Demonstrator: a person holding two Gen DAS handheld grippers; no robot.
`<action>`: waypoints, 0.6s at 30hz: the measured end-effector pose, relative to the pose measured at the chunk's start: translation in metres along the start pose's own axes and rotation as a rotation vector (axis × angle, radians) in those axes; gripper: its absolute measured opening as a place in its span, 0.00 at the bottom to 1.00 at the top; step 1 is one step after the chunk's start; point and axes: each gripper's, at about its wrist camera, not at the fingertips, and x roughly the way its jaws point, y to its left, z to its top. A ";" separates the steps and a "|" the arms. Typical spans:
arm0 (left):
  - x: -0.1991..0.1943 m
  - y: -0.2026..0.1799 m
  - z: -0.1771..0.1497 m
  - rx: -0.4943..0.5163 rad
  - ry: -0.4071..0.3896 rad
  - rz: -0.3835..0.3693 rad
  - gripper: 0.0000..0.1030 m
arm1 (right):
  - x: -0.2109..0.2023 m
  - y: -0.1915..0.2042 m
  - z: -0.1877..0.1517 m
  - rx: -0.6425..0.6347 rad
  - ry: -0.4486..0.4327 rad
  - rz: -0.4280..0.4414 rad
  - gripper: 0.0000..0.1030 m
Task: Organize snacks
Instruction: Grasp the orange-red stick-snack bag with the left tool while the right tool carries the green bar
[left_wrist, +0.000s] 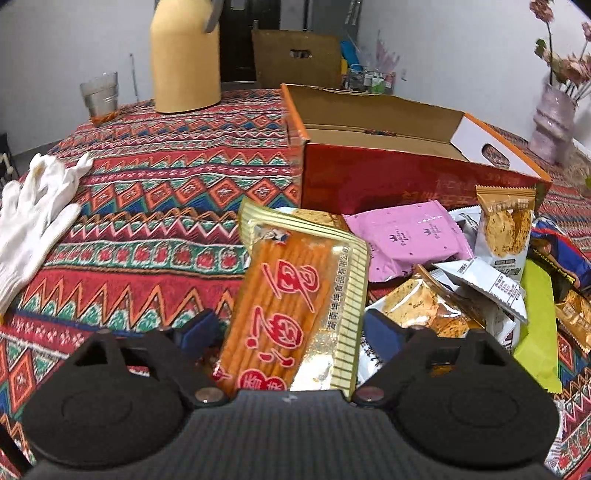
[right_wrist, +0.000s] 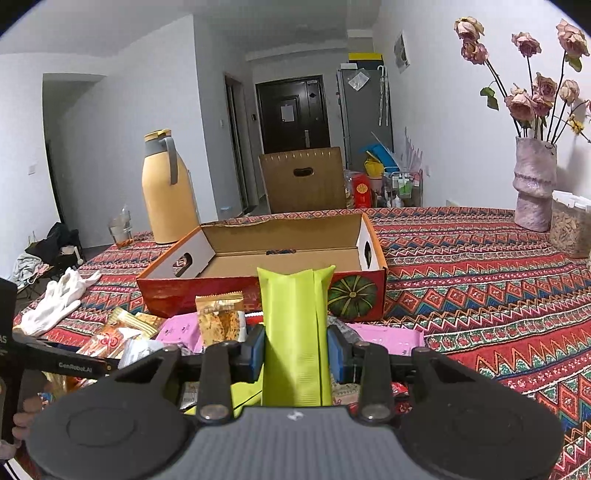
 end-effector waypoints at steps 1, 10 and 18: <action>-0.002 0.000 -0.002 -0.001 -0.004 0.006 0.80 | 0.000 0.000 0.000 0.000 0.001 0.002 0.33; -0.013 -0.004 -0.009 -0.007 -0.032 0.036 0.50 | 0.002 0.001 -0.005 0.002 0.010 0.015 0.33; -0.025 -0.001 -0.008 -0.036 -0.060 0.047 0.42 | -0.001 0.002 -0.005 0.007 0.000 0.022 0.32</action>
